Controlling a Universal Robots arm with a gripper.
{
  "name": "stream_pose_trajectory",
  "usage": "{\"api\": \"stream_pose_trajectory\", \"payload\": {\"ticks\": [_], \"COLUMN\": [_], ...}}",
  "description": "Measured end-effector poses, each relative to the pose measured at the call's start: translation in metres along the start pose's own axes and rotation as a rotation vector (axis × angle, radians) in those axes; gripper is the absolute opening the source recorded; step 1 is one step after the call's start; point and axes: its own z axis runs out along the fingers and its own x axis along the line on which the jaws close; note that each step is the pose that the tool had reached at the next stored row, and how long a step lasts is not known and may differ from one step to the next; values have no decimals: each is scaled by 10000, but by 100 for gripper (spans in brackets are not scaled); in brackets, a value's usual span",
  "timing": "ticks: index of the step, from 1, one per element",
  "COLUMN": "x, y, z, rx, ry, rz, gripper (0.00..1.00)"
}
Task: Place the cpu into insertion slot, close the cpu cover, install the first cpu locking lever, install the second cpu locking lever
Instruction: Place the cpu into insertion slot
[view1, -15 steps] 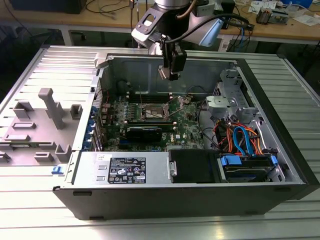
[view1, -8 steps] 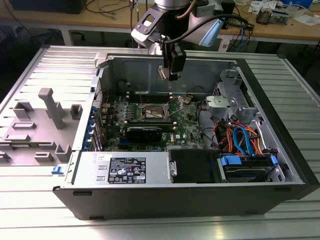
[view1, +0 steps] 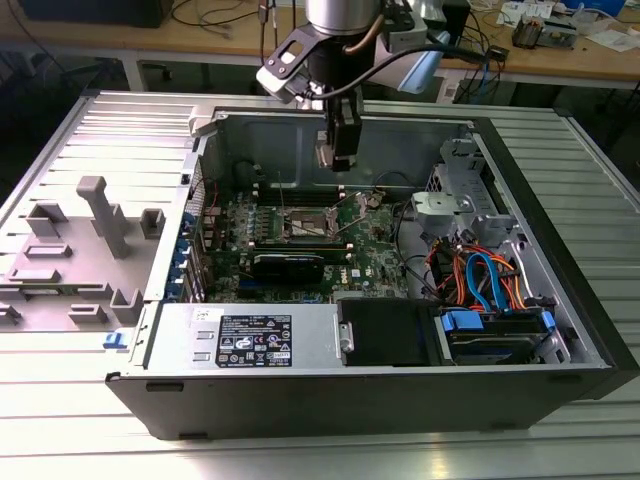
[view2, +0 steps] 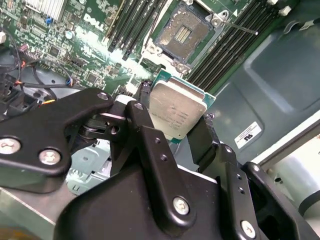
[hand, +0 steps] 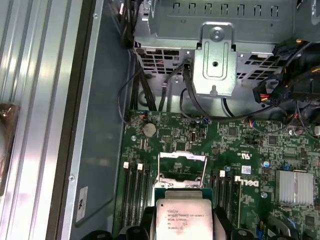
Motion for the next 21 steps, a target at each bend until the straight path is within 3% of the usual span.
{"api": "stream_pose_trajectory", "payload": {"ticks": [3, 6, 8, 21], "x": [1, 0, 0, -1], "y": [-9, -13, -14, -16], "z": [11, 59, 69, 101], "rx": [22, 41, 46, 45], "ry": [3, -36, -43, -45], "rz": [47, 574, 666, 699], "gripper": [55, 55, 55, 55]}}
